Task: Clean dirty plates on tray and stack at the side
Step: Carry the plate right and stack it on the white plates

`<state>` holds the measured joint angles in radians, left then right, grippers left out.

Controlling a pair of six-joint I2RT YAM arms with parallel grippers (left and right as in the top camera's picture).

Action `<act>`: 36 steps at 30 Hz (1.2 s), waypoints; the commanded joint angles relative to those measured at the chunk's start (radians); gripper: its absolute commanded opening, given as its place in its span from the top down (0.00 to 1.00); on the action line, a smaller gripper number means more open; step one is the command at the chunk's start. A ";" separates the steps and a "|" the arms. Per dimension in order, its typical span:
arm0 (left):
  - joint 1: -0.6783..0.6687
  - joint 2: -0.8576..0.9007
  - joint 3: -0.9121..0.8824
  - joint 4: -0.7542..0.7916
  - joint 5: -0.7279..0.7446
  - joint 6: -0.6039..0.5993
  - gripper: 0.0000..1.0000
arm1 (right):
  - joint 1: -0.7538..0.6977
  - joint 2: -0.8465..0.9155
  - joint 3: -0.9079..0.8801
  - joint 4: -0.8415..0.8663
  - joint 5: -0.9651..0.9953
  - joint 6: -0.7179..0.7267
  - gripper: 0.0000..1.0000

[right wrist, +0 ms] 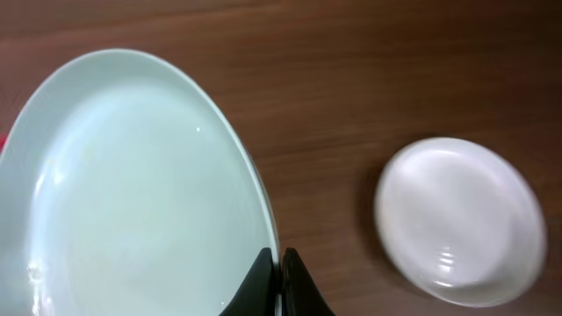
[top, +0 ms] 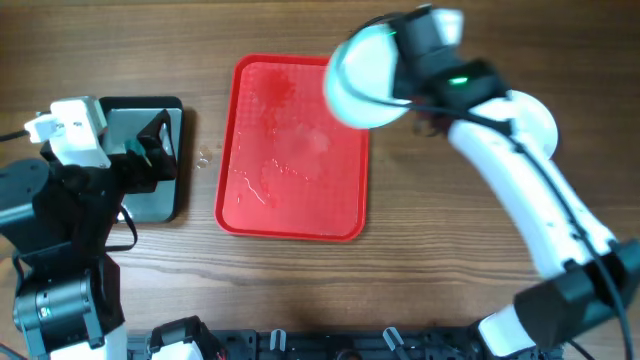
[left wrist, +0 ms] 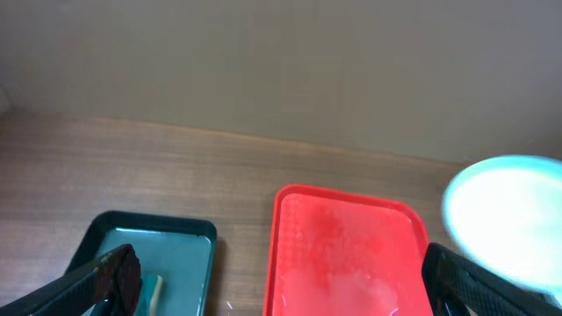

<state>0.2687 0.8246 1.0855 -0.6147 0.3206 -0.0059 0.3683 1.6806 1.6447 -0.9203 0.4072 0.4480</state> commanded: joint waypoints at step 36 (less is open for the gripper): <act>0.006 0.036 0.003 -0.026 0.016 -0.002 0.00 | -0.794 -0.061 -0.522 0.400 -0.348 -0.149 0.96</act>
<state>0.2687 0.8585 1.0855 -0.6449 0.3206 -0.0059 -0.4210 1.6192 1.1622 -0.5728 0.0433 0.2867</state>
